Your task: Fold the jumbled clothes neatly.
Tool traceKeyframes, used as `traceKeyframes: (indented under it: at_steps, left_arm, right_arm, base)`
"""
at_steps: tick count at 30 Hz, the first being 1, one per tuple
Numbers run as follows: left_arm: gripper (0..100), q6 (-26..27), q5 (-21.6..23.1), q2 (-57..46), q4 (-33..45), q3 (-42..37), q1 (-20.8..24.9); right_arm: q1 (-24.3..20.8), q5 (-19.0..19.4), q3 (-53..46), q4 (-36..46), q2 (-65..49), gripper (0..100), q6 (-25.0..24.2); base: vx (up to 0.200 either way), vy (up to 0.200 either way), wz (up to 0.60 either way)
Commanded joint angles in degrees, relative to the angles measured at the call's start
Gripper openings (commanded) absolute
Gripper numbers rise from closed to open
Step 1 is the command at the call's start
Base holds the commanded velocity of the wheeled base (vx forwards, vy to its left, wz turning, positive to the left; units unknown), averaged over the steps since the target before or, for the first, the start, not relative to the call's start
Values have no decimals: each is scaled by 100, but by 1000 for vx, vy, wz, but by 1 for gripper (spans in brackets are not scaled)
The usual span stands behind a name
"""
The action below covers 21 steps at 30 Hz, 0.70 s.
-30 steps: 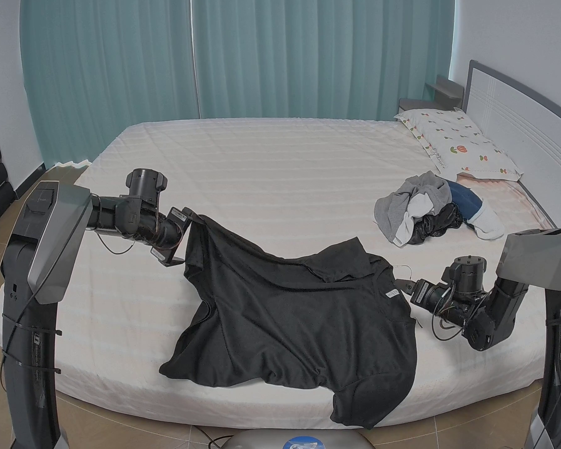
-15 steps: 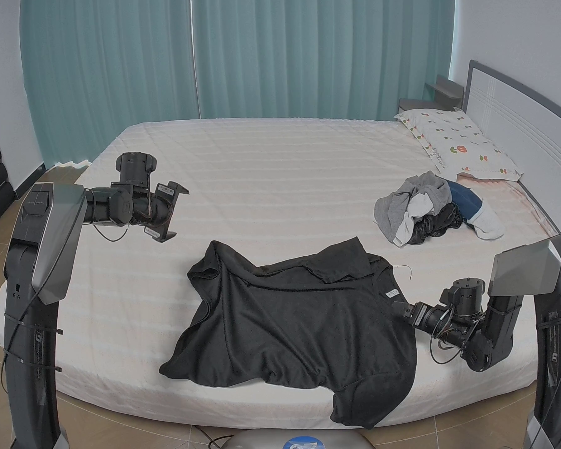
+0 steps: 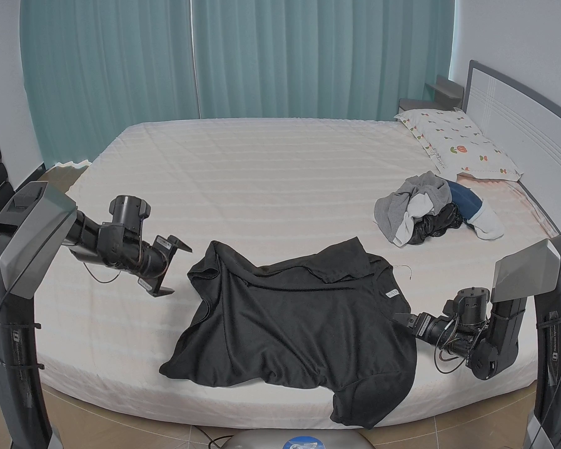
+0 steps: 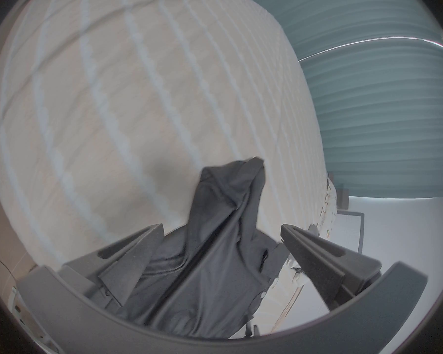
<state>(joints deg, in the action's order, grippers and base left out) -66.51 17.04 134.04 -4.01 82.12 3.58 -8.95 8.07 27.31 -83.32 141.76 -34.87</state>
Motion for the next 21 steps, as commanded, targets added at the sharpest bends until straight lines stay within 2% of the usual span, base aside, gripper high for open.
traceKeyframes:
  at_steps: [1, 2, 3, 8, 11, 16, 21]
  left_arm:
    - [100, 130, 62, -1143, -1234, -2156, 310]
    - [100, 130, 62, -1143, -1234, -2156, 310]
    - [100, 121, -52, -1248, -2034, -3008, 485]
    - [100, 130, -184, -1231, -3150, -3799, 714]
    - [100, 200, -193, -1257, -3334, -4046, 723]
    - [100, 982, -333, -1169, -3343, -4292, 573]
    - [100, 1387, -597, -1152, -3352, -4520, 591]
  right_arm:
    - [51, 160, -164, -61, 18, 100, -161]
    - [51, 160, -164, -61, 18, 100, -161]
    - [148, 160, -270, -61, 0, 100, -170]
    - [227, 169, -525, -70, 9, 100, -161]
    - [236, 177, -639, -105, 9, 100, -161]
    - [218, 256, -859, -114, -8, 100, -143]
    - [192, 371, -1157, -343, 18, 100, -108]
  base:
    - [0, 0, 0]
    - [0, 0, 0]
    - [0, 0, 0]
    - [0, 0, 0]
    - [0, 0, 0]
    - [0, 0, 0]
    - [0, 0, 0]
